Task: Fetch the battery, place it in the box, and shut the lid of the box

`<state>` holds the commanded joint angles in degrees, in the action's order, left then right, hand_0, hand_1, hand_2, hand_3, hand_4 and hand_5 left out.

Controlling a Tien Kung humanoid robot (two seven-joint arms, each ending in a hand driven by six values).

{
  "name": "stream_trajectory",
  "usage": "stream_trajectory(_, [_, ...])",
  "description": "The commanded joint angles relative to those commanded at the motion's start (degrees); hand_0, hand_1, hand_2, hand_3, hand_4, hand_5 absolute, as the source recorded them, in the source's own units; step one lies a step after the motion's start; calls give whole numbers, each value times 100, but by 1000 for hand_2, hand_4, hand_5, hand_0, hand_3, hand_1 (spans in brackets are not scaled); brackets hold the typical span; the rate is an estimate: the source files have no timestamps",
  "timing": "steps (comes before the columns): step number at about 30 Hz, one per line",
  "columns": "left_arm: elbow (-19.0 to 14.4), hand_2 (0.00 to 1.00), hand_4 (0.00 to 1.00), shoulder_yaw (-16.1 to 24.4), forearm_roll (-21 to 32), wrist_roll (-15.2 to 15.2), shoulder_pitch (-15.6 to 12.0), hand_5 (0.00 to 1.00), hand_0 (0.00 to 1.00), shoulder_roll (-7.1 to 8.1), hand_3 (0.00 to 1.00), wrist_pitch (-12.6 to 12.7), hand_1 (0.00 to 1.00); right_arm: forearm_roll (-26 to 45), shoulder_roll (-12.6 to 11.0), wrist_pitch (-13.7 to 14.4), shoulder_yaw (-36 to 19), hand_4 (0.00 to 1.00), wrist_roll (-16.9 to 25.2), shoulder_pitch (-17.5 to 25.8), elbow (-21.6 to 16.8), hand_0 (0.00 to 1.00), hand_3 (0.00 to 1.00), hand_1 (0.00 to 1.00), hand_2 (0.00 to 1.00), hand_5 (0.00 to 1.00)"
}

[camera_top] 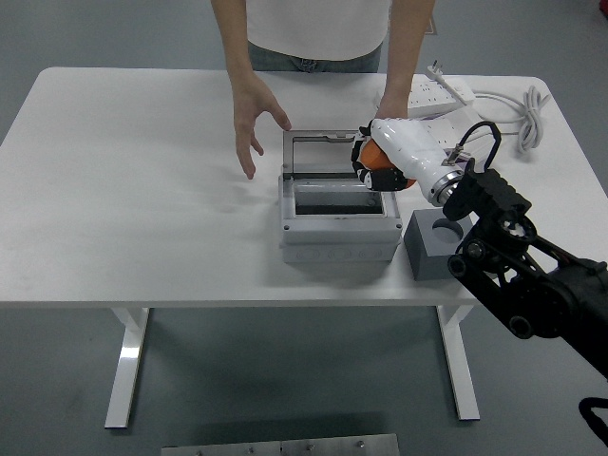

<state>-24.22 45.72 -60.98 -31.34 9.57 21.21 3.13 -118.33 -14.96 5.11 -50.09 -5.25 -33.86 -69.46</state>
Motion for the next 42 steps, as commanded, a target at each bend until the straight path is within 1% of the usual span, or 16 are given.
stream_trajectory(5, [-4, 573, 500, 28, -44, -21, 12, 2, 632, 1, 541, -18, 698, 16, 162, 72, 168, 137, -16, -55, 131, 182, 313, 223, 283, 2])
stream_trajectory(13, [-9, 573, 500, 62, -109, -42, 51, 2, 632, -1, 541, -48, 698, 15, 431, 196, 240, 142, 0, -123, 441, 180, 315, 219, 282, 2])
stream_trajectory(19, [-13, 573, 500, 90, -155, -66, 49, 2, 632, -6, 541, -68, 698, -32, 561, 271, 263, 145, 14, -122, 636, 178, 315, 219, 282, 2])
stream_trajectory(26, [-17, 573, 500, 122, -200, -88, 42, 2, 632, -5, 541, -81, 698, -32, 666, 362, 303, 151, 23, -144, 798, 180, 316, 221, 284, 2])
stream_trajectory(33, [-19, 573, 500, 141, -242, -96, 55, 2, 632, -10, 541, -99, 698, 28, 737, 469, 359, 152, 66, -150, 867, 181, 316, 222, 283, 2])
stream_trajectory(42, [-23, 573, 500, 144, -248, -100, 50, 2, 632, -1, 541, -101, 698, 373, 752, 358, 305, 162, 266, -118, 952, 182, 319, 223, 288, 2])
